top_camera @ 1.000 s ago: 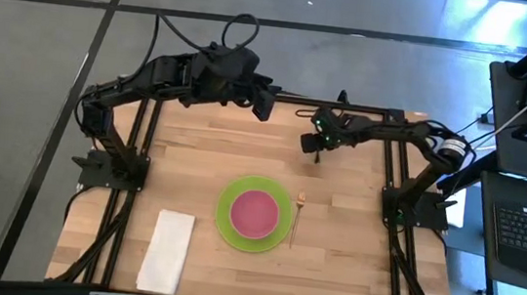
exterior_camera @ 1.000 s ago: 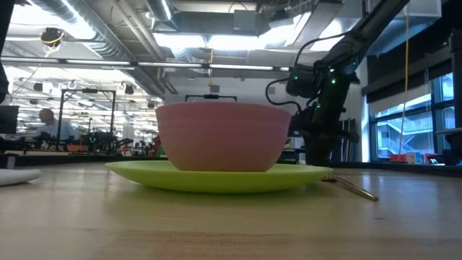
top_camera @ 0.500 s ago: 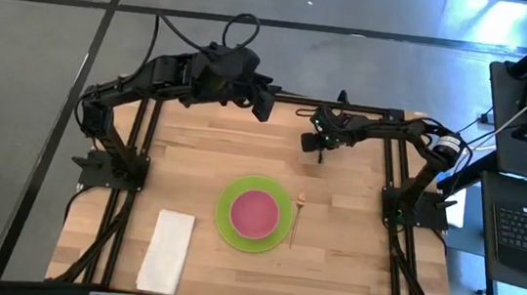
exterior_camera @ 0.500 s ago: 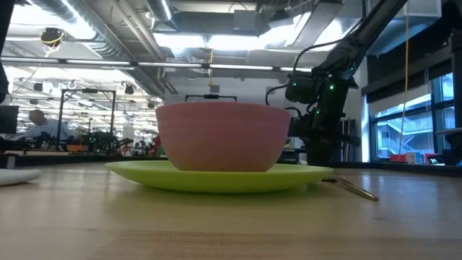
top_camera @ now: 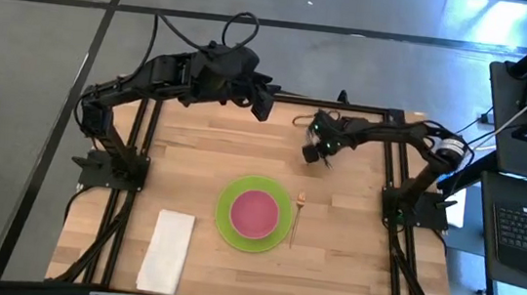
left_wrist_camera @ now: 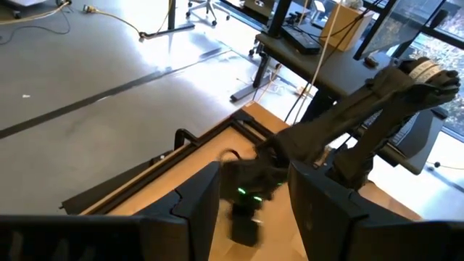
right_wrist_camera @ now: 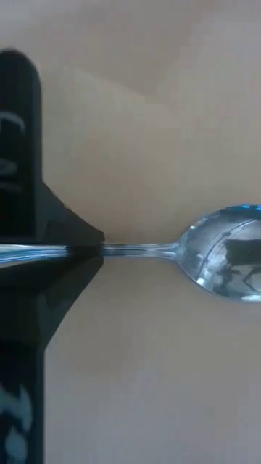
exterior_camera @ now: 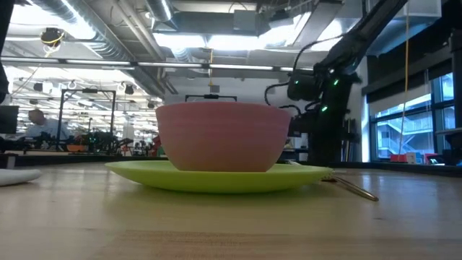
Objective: Set table place
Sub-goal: Put the silver spoon into the pink bowl
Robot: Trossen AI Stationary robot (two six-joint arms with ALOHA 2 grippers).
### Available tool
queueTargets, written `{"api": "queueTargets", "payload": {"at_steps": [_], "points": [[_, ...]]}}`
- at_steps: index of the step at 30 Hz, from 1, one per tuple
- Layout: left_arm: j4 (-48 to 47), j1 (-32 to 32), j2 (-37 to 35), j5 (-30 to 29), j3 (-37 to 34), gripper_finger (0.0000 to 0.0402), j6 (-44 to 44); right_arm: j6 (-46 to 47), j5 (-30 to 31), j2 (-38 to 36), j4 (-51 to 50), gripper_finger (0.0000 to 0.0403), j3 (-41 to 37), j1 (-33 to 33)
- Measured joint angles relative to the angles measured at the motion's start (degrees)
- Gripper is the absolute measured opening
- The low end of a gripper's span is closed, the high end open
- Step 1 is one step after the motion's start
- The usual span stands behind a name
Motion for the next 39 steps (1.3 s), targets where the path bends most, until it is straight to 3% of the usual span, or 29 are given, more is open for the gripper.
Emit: {"api": "queueTargets", "payload": {"at_steps": [5,8,16,20,25,31,35,39], "points": [[0.0,0.0,-1.7,0.0,0.0,0.0157,0.0,-4.8,-4.8,-10.8,-4.3,0.0017,0.1,1.8],[0.0,0.0,-2.8,-0.1,0.0,0.0157,0.0,-4.8,-11.1,-17.9,-5.9,0.0017,0.0,2.5],[-0.2,0.4,-4.9,-0.2,0.1,0.0157,0.2,3.9,-28.2,-33.3,-9.4,0.0017,0.2,11.0],[-0.3,0.7,-5.3,-0.3,0.1,0.0157,0.2,9.5,-28.7,-35.4,-9.5,0.0017,4.4,18.1],[0.1,0.9,-5.5,-0.4,0.1,0.0157,0.2,10.9,-26.7,-30.2,-12.2,0.0017,17.4,24.4],[0.8,0.8,-5.5,-0.4,0.1,0.0157,2.1,3.1,-25.9,-14.7,-32.1,0.0017,33.6,28.5],[0.8,0.4,-5.5,-0.4,0.1,0.0157,4.1,-1.4,-24.5,-4.5,-38.2,0.0017,37.9,29.2],[0.3,-0.4,-5.5,-0.5,0.1,0.0157,6.9,-2.7,-28.5,3.7,-37.4,0.0017,39.4,30.2]]}}
